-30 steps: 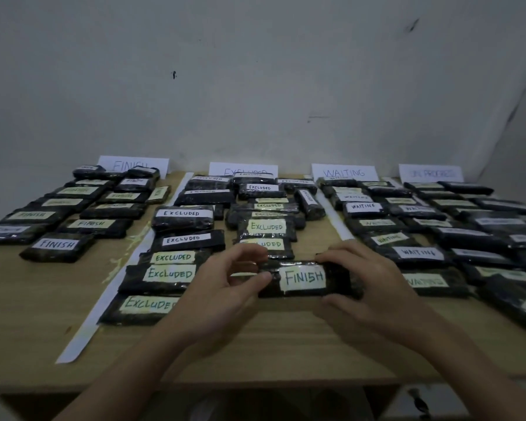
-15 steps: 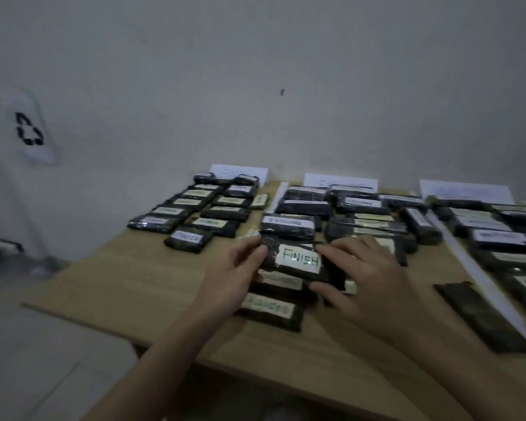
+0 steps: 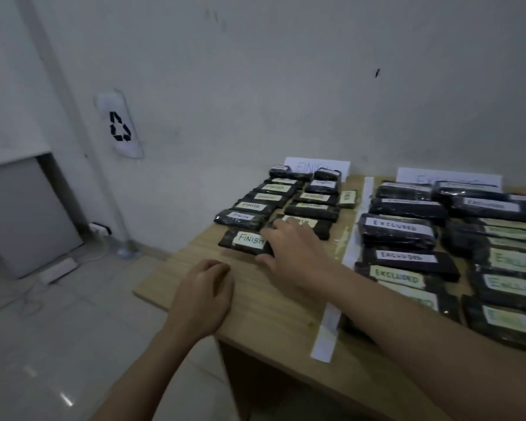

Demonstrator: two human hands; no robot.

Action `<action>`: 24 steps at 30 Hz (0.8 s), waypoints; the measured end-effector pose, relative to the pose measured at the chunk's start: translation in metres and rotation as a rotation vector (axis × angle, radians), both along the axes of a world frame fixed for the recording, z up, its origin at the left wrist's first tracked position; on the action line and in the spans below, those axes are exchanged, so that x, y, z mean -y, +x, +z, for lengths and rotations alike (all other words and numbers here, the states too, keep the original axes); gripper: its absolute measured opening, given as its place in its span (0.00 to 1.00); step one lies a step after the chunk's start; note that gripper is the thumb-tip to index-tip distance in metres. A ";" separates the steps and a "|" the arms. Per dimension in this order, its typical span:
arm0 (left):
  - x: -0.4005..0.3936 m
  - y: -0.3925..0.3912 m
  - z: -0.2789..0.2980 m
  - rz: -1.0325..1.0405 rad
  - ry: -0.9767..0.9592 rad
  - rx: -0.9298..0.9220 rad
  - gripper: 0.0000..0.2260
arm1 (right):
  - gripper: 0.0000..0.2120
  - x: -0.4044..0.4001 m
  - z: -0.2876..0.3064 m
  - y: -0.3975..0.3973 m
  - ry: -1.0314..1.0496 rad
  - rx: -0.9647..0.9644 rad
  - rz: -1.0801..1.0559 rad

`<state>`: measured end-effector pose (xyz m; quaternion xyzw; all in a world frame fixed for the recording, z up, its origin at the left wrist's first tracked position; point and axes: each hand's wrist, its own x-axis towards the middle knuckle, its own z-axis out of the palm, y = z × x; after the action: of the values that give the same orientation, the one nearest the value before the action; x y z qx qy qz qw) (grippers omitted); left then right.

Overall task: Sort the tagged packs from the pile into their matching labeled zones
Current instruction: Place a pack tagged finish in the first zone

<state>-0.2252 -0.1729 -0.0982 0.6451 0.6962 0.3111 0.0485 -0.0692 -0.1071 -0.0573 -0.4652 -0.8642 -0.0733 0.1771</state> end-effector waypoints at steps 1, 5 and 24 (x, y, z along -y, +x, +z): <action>0.000 -0.002 -0.003 0.003 0.012 -0.003 0.22 | 0.19 -0.007 -0.002 -0.014 -0.006 -0.012 0.004; -0.002 -0.006 -0.009 0.024 0.051 -0.003 0.19 | 0.18 -0.033 -0.005 -0.063 -0.023 -0.031 -0.004; -0.009 0.000 0.005 -0.005 0.069 0.006 0.14 | 0.16 -0.020 0.023 -0.017 -0.043 -0.204 -0.016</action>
<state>-0.2249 -0.1637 -0.0934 0.6471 0.6835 0.3364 0.0290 -0.0858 -0.0873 -0.0344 -0.4810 -0.8392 -0.0085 0.2535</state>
